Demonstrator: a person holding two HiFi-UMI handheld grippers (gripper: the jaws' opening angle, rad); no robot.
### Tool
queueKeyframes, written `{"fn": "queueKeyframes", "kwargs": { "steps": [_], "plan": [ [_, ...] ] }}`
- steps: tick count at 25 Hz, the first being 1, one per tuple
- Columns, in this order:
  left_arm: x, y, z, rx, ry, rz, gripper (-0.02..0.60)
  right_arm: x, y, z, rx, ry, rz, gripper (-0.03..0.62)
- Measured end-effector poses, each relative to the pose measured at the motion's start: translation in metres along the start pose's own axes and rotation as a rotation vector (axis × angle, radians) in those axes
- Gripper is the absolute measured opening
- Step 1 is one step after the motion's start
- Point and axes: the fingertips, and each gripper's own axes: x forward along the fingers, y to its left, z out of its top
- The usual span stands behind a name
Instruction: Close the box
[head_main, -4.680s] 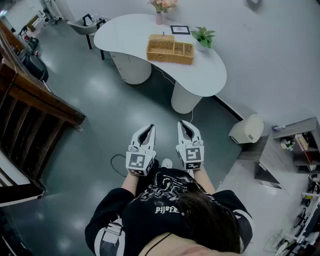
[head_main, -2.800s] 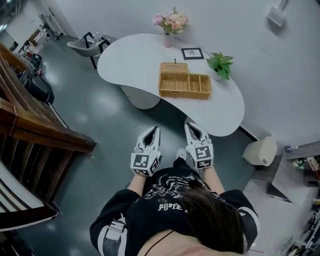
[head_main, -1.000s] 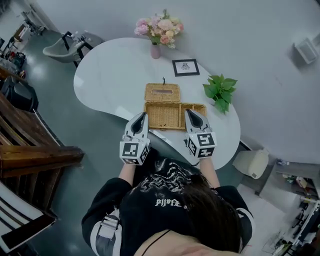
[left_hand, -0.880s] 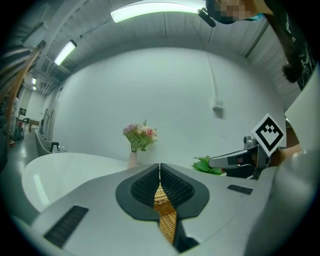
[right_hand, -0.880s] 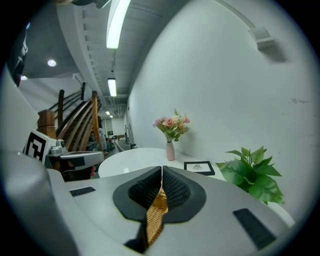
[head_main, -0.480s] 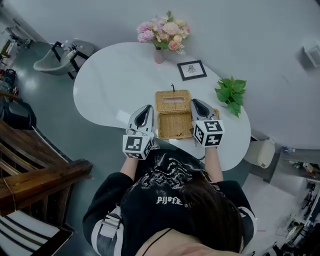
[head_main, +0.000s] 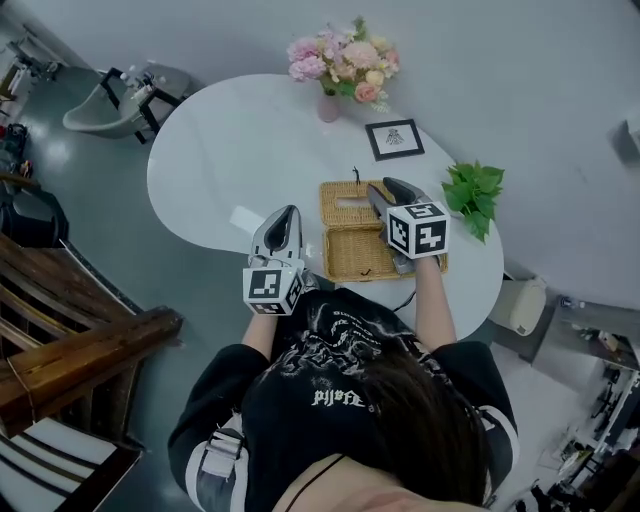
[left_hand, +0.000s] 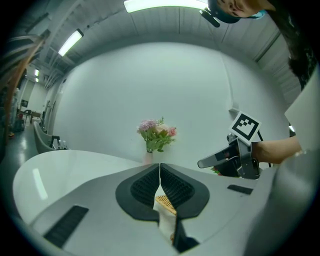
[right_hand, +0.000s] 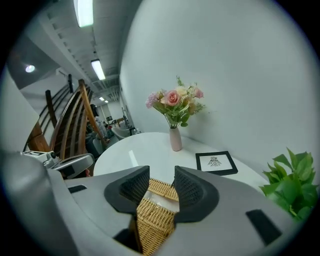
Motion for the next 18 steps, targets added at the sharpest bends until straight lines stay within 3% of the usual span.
{"fn": "queueKeyframes", "kwargs": {
  "steps": [12, 18],
  "plan": [
    [0.000, 0.006, -0.010, 0.023, 0.048, 0.024, 0.025, 0.059, -0.017, 0.005, 0.024, 0.165, 0.106, 0.193],
    [0.003, 0.003, -0.012, 0.013, 0.047, 0.004, 0.025, 0.083, -0.030, -0.004, 0.036, 0.286, 0.095, 0.193]
  ]
}}
